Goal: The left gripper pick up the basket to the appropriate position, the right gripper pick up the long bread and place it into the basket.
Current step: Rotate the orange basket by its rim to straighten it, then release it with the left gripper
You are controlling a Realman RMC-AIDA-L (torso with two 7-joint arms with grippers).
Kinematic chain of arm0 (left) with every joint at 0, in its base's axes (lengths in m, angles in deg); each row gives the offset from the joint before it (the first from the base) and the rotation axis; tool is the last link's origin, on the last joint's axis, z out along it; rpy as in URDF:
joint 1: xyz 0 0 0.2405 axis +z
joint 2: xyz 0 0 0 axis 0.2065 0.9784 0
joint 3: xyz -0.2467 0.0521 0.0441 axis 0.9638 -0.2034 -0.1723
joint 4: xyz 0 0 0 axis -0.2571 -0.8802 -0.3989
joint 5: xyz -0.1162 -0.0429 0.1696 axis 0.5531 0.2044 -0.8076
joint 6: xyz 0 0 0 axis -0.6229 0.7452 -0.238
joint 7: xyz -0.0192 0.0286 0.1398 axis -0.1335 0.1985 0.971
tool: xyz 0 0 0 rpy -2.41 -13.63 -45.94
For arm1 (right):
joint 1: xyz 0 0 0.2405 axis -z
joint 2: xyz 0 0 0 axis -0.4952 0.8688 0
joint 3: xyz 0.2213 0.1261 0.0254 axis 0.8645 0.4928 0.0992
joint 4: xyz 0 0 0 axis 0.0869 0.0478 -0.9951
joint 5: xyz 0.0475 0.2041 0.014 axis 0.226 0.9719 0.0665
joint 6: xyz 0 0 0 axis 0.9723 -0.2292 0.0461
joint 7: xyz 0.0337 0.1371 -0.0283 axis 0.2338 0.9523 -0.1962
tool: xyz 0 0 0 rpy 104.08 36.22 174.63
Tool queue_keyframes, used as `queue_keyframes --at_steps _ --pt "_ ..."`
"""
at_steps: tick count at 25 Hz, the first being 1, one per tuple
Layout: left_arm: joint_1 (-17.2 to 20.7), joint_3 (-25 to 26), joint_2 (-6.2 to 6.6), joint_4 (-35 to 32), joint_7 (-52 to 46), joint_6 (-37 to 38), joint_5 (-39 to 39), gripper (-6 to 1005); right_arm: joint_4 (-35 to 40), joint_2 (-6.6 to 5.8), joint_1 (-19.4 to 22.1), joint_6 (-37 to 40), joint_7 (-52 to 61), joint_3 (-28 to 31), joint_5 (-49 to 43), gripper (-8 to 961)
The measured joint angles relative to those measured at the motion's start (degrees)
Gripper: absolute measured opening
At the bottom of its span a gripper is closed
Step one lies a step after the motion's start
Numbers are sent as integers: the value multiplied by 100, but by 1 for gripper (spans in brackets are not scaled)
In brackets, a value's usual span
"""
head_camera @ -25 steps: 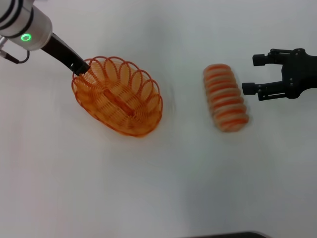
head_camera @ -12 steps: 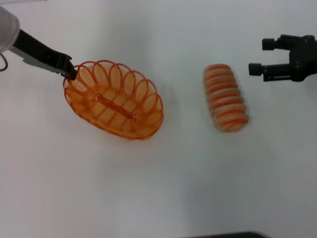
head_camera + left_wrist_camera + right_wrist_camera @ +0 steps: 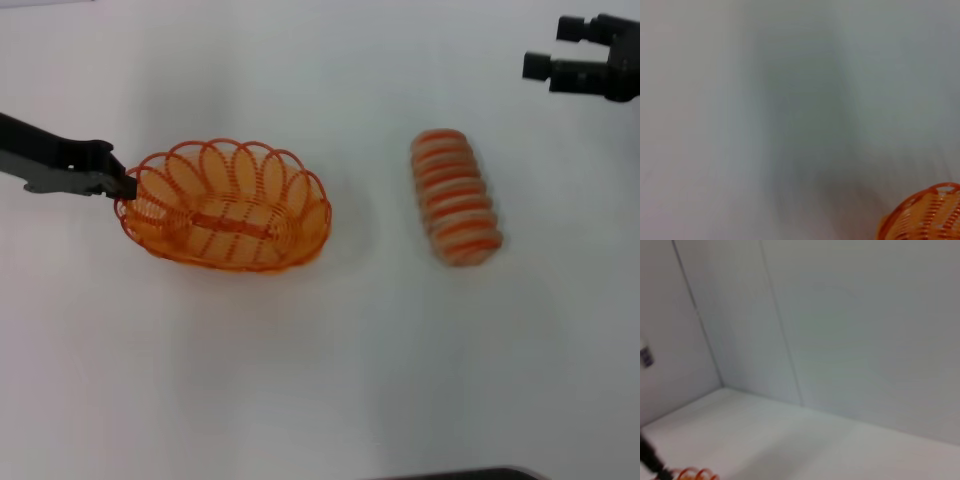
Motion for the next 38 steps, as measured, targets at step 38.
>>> queue_keyframes --at_steps 38 --pt "1149 -584 -436 -985 -592 -911 841 37 -31 305 161 -343 -119 294 902 944"
